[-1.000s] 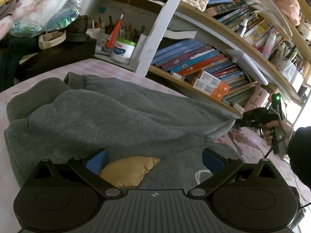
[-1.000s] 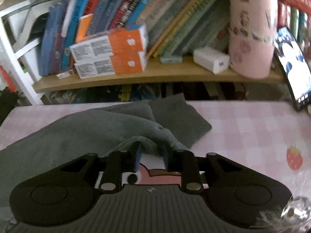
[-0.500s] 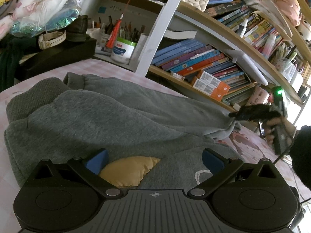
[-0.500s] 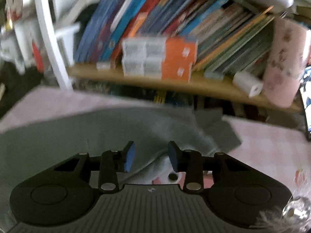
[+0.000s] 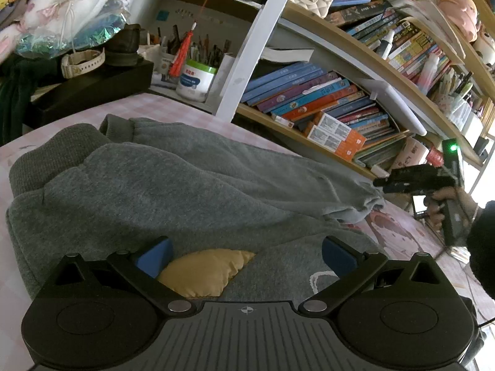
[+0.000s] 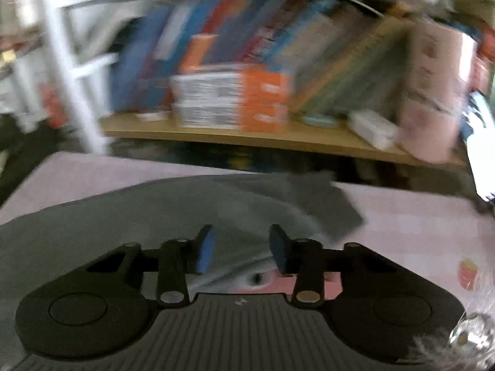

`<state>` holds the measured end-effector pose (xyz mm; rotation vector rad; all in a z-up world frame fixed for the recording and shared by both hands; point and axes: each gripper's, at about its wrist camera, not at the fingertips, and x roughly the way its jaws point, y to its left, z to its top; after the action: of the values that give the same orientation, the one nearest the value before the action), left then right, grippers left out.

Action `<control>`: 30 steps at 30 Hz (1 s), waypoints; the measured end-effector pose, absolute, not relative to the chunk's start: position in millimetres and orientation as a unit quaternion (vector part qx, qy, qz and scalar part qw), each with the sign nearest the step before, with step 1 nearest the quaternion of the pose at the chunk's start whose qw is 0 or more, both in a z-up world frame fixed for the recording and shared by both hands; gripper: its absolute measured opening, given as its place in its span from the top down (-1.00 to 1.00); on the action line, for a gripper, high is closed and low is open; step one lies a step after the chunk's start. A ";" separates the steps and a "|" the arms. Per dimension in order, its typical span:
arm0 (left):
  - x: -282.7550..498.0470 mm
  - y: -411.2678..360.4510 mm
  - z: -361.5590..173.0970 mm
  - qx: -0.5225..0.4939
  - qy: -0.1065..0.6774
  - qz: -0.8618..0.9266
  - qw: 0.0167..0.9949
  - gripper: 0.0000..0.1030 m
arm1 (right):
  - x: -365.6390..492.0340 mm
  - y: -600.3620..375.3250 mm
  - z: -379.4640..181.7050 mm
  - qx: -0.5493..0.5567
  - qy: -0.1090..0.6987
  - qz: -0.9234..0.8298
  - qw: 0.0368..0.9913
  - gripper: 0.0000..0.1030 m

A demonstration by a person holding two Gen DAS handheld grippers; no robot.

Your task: Fold clothes

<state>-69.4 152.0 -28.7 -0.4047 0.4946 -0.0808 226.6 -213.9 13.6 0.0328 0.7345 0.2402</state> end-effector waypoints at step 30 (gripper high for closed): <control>-70.3 154.4 -29.2 -0.207 0.239 -0.045 0.948 -1.00 | 206.8 -209.0 11.7 -0.096 0.354 0.094 0.925 0.24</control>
<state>-70.3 154.4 -29.2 -0.4205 0.4863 -0.0924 206.8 -209.0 11.7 -0.1962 0.7268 0.1919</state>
